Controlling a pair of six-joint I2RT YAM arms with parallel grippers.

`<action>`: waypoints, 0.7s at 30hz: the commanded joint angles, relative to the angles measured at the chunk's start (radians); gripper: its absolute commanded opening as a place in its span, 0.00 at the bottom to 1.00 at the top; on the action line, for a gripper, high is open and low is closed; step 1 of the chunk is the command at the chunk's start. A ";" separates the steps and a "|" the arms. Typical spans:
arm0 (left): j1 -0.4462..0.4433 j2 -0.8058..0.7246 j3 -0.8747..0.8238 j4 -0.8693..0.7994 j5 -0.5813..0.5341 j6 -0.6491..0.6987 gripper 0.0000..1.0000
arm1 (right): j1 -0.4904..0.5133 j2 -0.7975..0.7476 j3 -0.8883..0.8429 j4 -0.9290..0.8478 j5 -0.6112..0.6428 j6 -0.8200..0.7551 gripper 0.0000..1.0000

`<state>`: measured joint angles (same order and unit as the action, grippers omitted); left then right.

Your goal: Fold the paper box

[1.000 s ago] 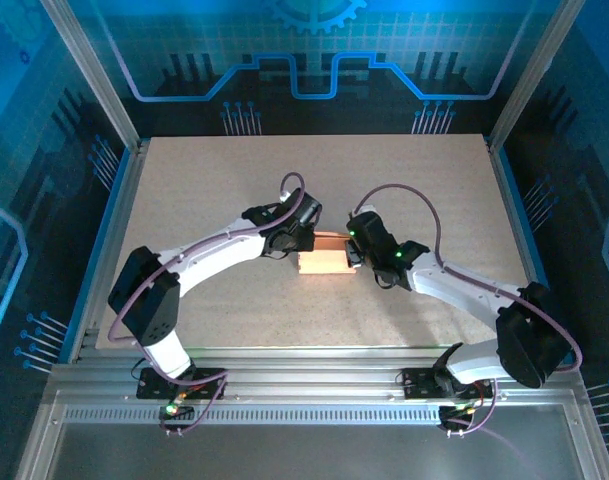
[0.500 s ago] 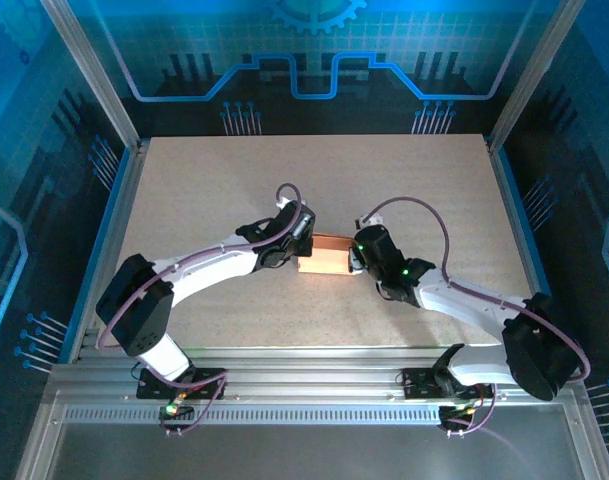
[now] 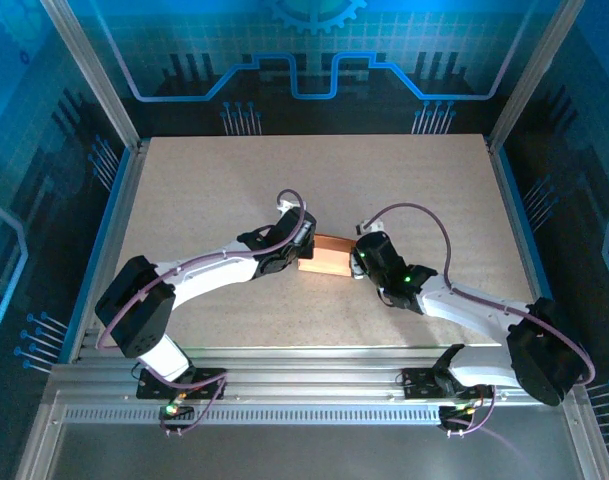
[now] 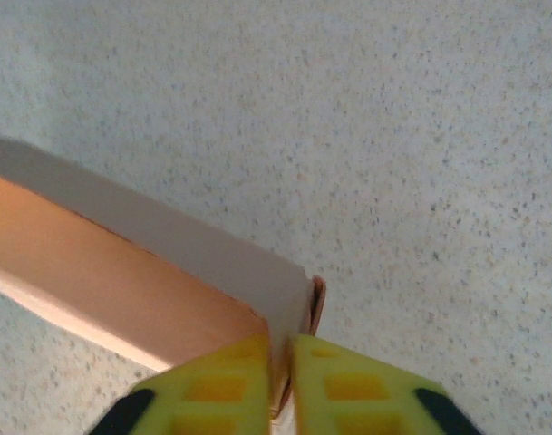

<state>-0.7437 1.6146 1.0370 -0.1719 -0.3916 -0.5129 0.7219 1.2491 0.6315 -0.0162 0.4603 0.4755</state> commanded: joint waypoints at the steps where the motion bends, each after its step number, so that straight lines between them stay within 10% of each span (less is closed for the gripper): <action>1: -0.003 0.051 -0.043 -0.119 0.020 0.006 0.10 | 0.019 -0.017 -0.004 -0.144 -0.037 -0.005 0.21; 13: -0.004 0.071 -0.025 -0.140 0.016 0.014 0.10 | 0.029 -0.188 -0.008 -0.205 -0.080 -0.059 0.72; 21: -0.007 0.073 -0.024 -0.143 0.018 0.021 0.10 | -0.005 -0.198 0.110 -0.247 -0.118 -0.069 0.81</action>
<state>-0.7418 1.6321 1.0409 -0.1703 -0.4313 -0.4915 0.7334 1.0363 0.6628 -0.2321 0.3733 0.4103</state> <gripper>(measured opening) 0.102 0.806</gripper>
